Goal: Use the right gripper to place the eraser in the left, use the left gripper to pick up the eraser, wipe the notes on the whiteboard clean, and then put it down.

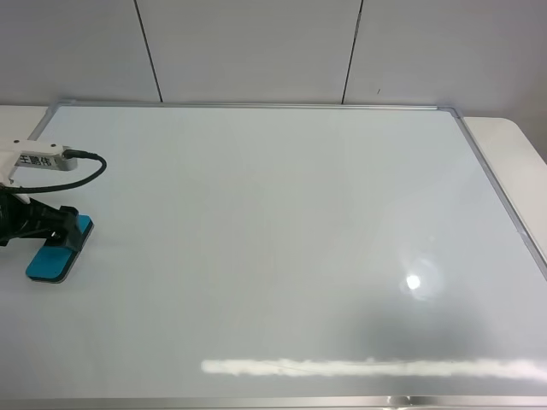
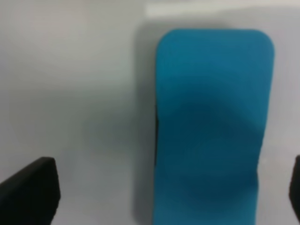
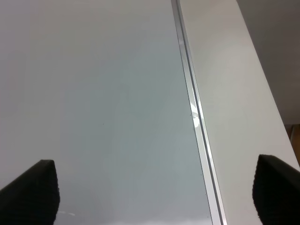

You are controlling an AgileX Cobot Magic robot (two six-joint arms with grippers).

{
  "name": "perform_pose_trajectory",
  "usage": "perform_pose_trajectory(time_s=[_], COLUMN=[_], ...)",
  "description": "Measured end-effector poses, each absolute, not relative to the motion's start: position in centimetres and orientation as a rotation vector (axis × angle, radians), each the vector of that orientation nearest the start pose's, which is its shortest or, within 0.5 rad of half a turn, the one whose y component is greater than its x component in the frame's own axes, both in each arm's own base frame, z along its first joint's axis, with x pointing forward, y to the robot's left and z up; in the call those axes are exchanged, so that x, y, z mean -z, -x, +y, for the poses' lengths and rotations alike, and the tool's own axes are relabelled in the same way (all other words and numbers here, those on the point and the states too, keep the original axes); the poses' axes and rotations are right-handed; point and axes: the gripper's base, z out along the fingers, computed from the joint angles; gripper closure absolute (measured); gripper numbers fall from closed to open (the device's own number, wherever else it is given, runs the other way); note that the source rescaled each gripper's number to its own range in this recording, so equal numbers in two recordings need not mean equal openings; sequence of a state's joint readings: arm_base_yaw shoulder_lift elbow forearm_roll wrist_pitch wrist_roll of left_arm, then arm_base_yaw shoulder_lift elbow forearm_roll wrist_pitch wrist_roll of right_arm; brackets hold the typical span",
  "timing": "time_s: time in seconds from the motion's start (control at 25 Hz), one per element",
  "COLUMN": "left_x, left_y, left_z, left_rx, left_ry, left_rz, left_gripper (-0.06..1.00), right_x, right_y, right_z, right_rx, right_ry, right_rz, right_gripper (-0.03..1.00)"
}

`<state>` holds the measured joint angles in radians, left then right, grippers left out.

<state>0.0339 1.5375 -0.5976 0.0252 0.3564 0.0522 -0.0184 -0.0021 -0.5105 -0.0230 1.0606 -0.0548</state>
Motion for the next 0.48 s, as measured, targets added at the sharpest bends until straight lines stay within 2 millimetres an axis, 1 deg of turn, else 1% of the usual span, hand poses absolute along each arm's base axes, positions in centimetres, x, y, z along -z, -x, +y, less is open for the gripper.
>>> perform_pose_trajectory(time_s=[0.12, 0.2, 0.24, 0.36, 0.48], left_x=[-16.3, -18.3, -19.4, -23.8, -28.2], left_y=[-24.2, -24.2, -24.3, -23.9, -22.5], left_z=[0.9, 0.9, 0.8, 0.7, 0.5], left_rx=[-0.038, -0.036, -0.027, -0.007, 0.007], left_ry=[-0.046, -0.038, -0.025, -0.001, 0.009], left_rz=[2.745, 2.705, 2.685, 2.569, 2.440], left_gripper=[-0.04, -0.05, -0.05, -0.05, -0.05], right_x=[-28.0, -28.0, -28.0, -28.0, -28.0], right_y=[0.6, 0.6, 0.6, 0.6, 0.6], right_z=[-0.2, -0.2, -0.2, -0.2, -0.2], right_rx=[0.074, 0.074, 0.074, 0.074, 0.074], right_ry=[0.036, 0.036, 0.036, 0.036, 0.036], right_rz=[2.032, 2.032, 2.032, 2.032, 2.032], right_gripper=[0.16, 0.16, 0.16, 0.16, 0.16])
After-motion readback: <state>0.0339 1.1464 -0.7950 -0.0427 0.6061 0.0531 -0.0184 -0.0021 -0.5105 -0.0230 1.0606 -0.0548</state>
